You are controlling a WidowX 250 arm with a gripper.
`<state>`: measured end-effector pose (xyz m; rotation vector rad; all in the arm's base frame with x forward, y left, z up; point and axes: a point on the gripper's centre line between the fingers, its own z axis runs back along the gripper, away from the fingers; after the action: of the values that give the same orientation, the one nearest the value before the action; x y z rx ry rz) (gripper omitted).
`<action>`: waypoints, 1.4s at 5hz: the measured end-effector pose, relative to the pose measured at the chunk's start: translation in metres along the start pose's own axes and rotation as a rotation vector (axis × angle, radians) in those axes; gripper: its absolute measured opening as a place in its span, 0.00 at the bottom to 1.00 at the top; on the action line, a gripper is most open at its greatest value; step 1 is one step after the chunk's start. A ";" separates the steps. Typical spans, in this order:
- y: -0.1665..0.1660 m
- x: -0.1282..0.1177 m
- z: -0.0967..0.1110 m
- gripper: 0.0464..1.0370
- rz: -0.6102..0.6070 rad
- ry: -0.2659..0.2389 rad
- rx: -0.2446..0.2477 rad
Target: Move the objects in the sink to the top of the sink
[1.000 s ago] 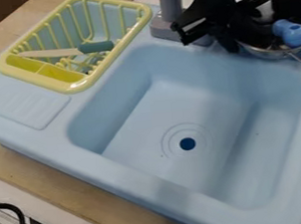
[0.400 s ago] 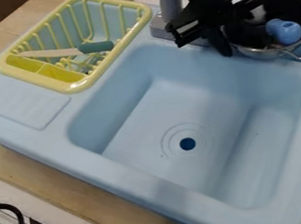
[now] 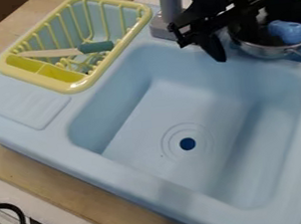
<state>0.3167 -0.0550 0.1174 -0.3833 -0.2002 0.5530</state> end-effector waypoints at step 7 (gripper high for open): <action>-0.007 -0.008 0.049 0.96 -0.023 -0.128 0.013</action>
<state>0.2990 -0.0502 0.1636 -0.3322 -0.3238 0.5565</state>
